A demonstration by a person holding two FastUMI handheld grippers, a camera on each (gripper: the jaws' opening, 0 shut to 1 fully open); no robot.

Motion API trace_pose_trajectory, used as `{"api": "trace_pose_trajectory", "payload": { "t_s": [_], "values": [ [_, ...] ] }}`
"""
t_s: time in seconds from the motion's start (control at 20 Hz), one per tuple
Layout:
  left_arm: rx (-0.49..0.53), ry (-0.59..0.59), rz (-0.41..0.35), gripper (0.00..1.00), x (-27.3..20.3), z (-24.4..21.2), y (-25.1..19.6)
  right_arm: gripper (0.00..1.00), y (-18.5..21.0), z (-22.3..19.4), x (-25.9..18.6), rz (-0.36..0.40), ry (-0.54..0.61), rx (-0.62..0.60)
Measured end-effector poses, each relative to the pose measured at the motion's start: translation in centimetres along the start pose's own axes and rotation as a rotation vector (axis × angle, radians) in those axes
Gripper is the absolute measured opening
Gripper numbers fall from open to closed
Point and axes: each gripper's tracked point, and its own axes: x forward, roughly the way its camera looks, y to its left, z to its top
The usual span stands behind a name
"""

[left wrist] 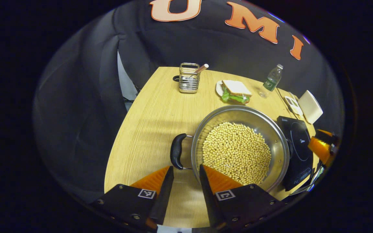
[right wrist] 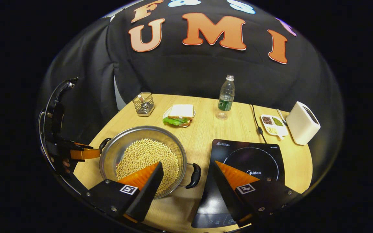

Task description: First push the handle of the pot to place it horizontally, then grasp the pot with both hands and set it on the induction cooktop.

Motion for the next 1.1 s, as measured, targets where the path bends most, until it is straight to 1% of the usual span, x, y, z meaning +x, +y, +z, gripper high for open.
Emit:
{"api": "trace_pose_trajectory", "payload": {
  "t_s": [0.05, 0.1, 0.2, 0.25, 0.3, 0.4, 0.55, 0.65, 0.7, 0.85, 0.9, 1.0, 1.1],
  "values": [
    [0.000, -0.002, -0.006, 0.55, 0.1, 0.1, 0.1, 0.95, 0.1, -0.5, 0.3, 0.001, 0.021, 0.003],
    [0.010, -0.004, -0.006, 0.65, 0.1, 0.2, 0.3, 0.95, 0.3, -1.0, 0.6, 0.001, 0.037, 0.007],
    [0.032, -0.012, -0.002, 0.70, 0.5, 0.7, 0.6, 0.95, 0.5, -1.9, 1.3, -0.004, 0.069, 0.012],
    [0.035, -0.019, -0.005, 0.76, 0.7, 1.0, 0.5, 0.95, 0.4, -2.4, 1.7, -0.006, 0.087, 0.015],
    [0.031, -0.017, -0.012, 0.89, 1.2, 1.0, 0.4, 0.94, 0.4, -3.0, 2.1, -0.010, 0.103, 0.023],
    [0.021, 0.001, 0.001, 0.90, 2.3, 0.8, 0.7, 0.94, 0.3, -4.1, 3.4, -0.017, 0.141, 0.044],
    [0.022, 0.009, 0.041, 0.90, 3.8, 0.8, 1.6, 0.92, 0.1, -5.1, 4.9, -0.027, 0.179, 0.068],
    [0.040, 0.010, 0.057, 0.89, 4.7, 0.7, 2.0, 0.88, 0.1, -6.0, 5.8, -0.033, 0.213, 0.086],
    [0.048, 0.008, 0.061, 0.90, 5.0, 0.7, 2.1, 0.84, 0.2, -6.6, 6.2, -0.036, 0.234, 0.095],
    [0.056, -0.004, 0.048, 0.90, 6.0, 0.6, 1.9, 0.77, 0.4, -7.8, 7.4, -0.039, 0.265, 0.101],
    [0.065, -0.015, 0.042, 0.89, 6.4, 0.7, 1.9, 0.76, 0.3, -8.0, 7.7, -0.039, 0.265, 0.089],
    [0.089, -0.016, 0.062, 0.90, 7.3, 0.1, 2.5, 0.74, 0.5, -8.1, 8.0, -0.043, 0.264, 0.093],
    [0.082, -0.026, 0.051, 0.92, 7.3, 0.2, 2.4, 0.74, 0.4, -8.2, 8.1, -0.043, 0.273, 0.100]
  ]
}}
